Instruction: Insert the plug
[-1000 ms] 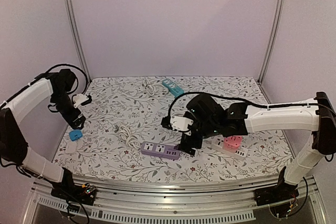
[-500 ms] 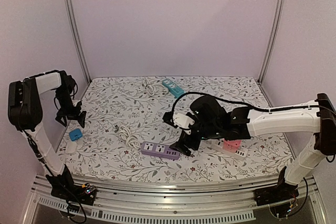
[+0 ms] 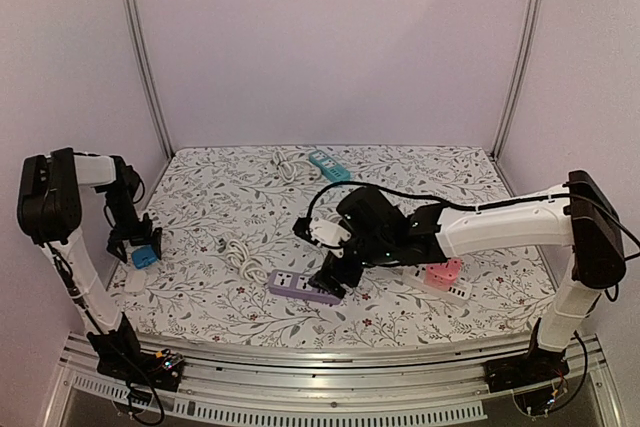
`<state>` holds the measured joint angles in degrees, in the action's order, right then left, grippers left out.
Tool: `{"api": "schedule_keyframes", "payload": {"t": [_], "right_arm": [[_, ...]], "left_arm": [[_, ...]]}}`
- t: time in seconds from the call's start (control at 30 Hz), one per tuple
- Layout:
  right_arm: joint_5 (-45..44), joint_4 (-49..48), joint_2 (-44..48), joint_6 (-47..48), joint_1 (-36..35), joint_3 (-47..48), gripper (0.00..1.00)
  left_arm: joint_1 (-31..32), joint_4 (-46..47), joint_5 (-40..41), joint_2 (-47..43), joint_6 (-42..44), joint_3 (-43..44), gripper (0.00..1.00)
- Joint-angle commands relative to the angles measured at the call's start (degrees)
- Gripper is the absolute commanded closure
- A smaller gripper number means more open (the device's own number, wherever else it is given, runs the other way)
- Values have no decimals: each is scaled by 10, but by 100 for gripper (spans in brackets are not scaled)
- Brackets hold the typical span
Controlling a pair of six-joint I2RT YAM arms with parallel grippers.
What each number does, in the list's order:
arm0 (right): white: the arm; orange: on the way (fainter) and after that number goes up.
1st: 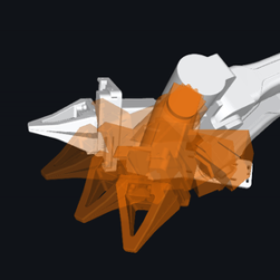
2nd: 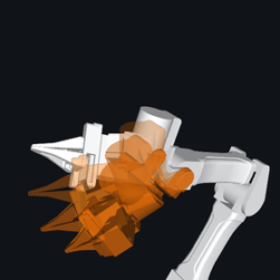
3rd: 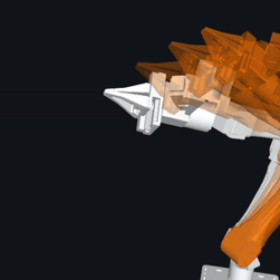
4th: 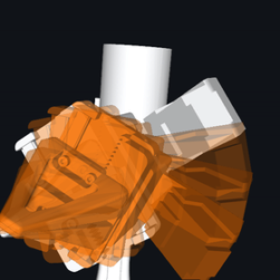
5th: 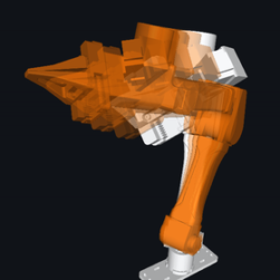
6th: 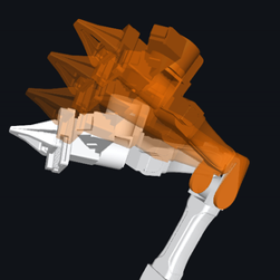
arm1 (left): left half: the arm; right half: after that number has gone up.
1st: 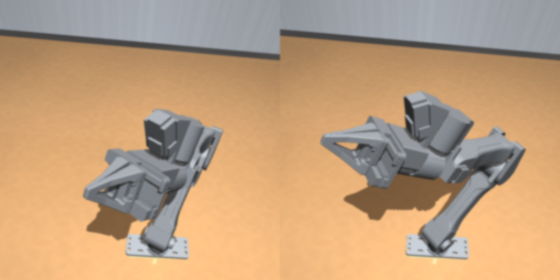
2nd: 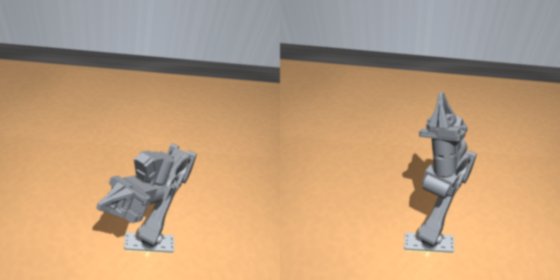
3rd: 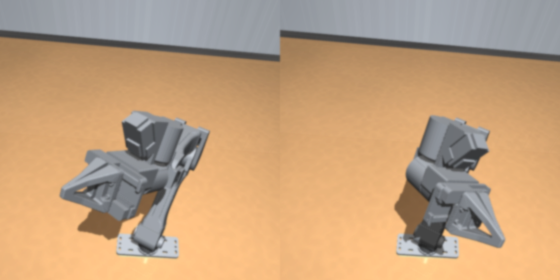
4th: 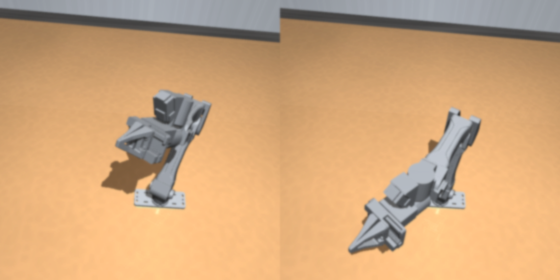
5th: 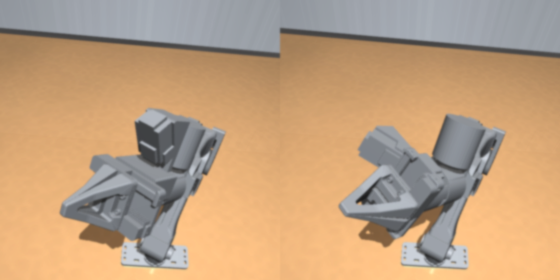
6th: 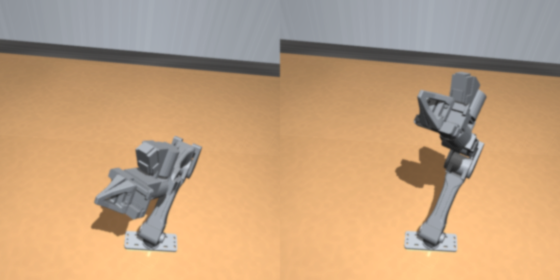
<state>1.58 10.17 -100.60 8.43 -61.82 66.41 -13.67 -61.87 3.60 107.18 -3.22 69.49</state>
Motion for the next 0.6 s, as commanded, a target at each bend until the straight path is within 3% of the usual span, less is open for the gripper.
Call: {"api": "schedule_keyframes", "payload": {"t": [0.0,0.1,0.57], "right_arm": [[3,9,-20,-13,-1,28,1],[1,14,-21,-13,-1,32,1],[-12,22,-31,-12,-1,32,1]], "left_arm": [[-4,38,-22,-2,-20,-2,0],[-5,48,-16,15,-22,-4,3],[-2,60,-17,29,-13,-4,43]]}}
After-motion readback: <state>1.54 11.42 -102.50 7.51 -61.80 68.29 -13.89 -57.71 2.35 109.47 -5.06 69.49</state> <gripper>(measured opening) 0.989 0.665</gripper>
